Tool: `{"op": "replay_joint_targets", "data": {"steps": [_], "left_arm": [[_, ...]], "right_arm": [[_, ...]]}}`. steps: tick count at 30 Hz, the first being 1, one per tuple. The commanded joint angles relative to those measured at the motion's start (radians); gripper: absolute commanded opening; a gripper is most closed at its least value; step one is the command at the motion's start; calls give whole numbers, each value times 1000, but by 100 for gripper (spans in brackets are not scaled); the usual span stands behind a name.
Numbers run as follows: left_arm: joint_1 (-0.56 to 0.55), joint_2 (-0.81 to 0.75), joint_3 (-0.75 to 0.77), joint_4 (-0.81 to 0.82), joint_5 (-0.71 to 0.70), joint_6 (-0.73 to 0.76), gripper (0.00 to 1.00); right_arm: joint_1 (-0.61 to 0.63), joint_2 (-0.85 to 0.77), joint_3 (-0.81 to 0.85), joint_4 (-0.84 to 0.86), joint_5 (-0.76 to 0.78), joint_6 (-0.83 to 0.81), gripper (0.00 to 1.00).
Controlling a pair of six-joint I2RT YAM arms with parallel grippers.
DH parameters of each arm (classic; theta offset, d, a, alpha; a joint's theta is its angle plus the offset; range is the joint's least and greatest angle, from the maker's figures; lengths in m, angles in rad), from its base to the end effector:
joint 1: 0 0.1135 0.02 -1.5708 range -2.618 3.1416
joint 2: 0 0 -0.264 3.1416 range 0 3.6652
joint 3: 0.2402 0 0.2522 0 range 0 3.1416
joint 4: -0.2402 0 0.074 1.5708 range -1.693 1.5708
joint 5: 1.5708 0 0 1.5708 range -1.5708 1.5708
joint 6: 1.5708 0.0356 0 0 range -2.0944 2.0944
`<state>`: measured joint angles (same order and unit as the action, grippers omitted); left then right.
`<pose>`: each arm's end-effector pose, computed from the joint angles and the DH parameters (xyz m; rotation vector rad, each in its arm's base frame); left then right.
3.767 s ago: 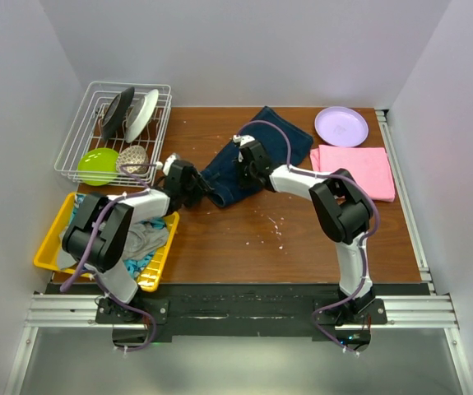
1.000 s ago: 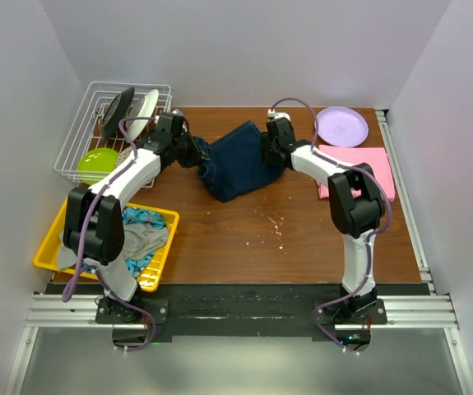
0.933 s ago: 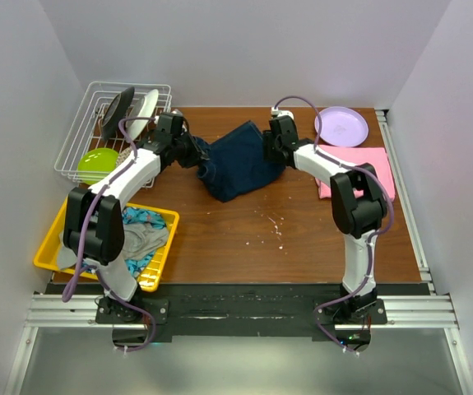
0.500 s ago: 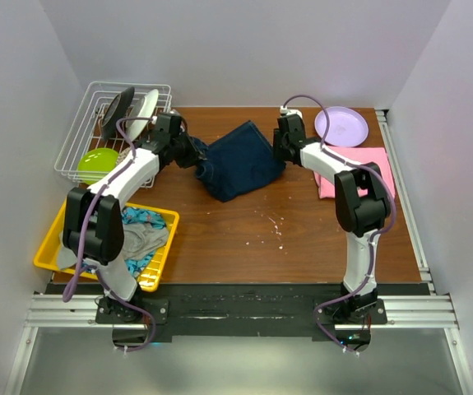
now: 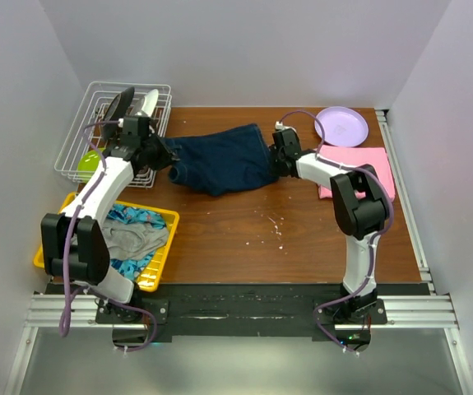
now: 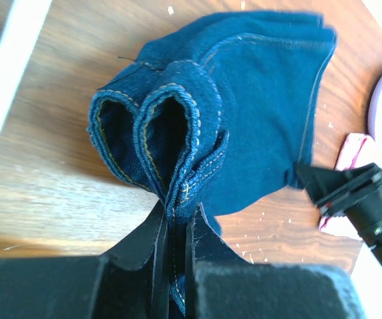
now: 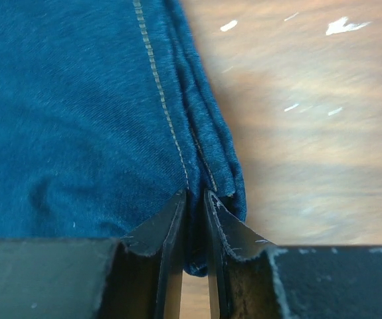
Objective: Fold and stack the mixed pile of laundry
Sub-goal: Fold the skirt at the center of the board.
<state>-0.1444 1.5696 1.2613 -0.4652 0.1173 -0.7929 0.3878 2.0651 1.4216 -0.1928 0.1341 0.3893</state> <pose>0.3453 -0.0544 0.2839 -0.7132 2.3096 -0.5863 0.4188 0.1659 0.1658 0.0640 2.4060 0.2011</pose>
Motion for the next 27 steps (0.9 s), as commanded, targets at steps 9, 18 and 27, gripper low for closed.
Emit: {"op": "replay_joint_targets", "data": {"steps": [9,18,27], "left_arm": [[85,-40,72,-21,22,115,0],[60,49,95,40,116,95,0],[-12,139,130,99,137,26,0]], "right_arm": [[49,-58,35,-71,-5,36,30],[14,67,207,-112,-1,-6,39],[10,89,192,-85,-67,16,37]]}}
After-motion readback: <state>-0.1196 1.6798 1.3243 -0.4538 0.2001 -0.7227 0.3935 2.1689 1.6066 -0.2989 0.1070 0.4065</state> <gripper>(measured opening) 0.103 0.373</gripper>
